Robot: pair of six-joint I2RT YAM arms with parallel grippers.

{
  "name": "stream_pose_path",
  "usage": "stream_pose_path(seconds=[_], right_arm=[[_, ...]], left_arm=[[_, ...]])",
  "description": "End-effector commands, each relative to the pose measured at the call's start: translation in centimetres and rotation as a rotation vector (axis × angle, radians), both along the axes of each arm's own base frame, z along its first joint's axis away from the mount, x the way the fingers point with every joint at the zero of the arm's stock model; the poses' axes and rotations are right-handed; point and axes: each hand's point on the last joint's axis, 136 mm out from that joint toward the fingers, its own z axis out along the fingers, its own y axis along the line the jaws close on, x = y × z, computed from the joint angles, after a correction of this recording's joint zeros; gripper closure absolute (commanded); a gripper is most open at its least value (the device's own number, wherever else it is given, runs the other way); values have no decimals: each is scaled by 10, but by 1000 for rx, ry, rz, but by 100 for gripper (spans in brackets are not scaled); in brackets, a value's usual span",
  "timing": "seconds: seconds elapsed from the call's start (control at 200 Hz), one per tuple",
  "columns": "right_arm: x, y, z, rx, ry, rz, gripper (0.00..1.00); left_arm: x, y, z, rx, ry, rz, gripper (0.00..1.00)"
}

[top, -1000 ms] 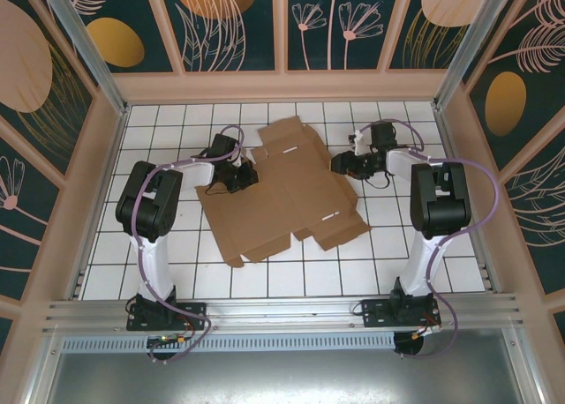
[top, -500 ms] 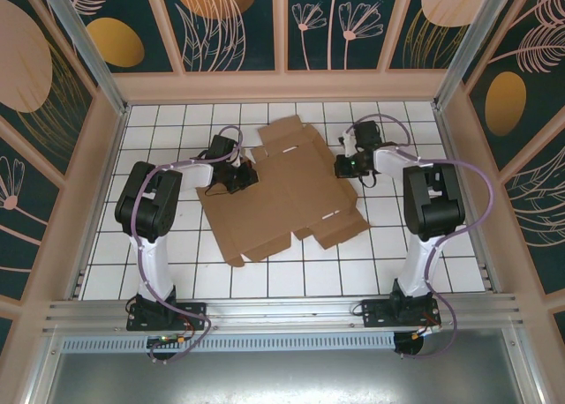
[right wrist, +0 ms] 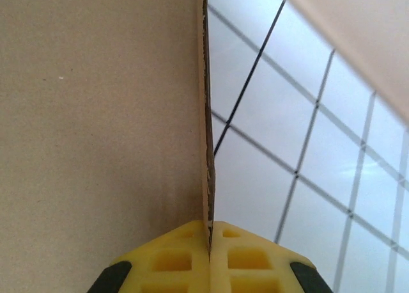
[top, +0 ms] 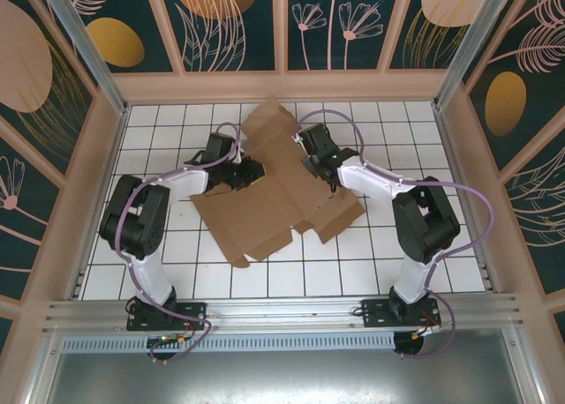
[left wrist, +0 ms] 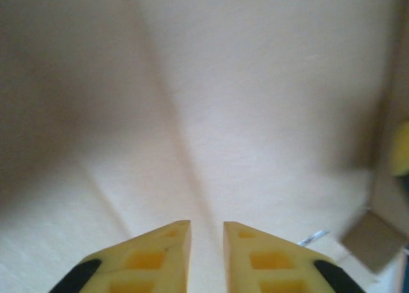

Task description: Fold the paper box

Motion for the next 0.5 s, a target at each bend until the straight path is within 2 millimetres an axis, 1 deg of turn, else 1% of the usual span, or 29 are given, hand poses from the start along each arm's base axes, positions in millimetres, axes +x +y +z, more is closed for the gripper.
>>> stream_pose_path(seconds=[0.0,0.01,0.04,0.125,0.24,0.3,0.375,0.435,0.495], right_arm=[[11,-5,56,-67,-186,-13,95],[11,-4,56,-68,-188,-9,95],[10,-1,59,-66,-199,-1,95],[9,4,65,-68,-221,16,95],[9,9,68,-79,-240,30,95],[8,12,70,-83,-249,38,95],[8,15,73,-77,-256,43,95],[7,18,75,-75,-263,50,95],[6,19,78,-71,-265,54,94]], left_arm=[[24,-16,78,-139,-143,-5,69],[27,-18,84,-151,-154,-8,68],[31,-23,93,-177,-156,-17,65],[45,-35,105,-224,-153,-38,58],[59,-51,120,-253,-173,-64,50],[66,-60,121,-254,-169,-72,46],[74,-69,117,-244,-152,-80,40],[82,-72,111,-215,-139,-71,37],[88,-75,110,-204,-140,-64,33]])
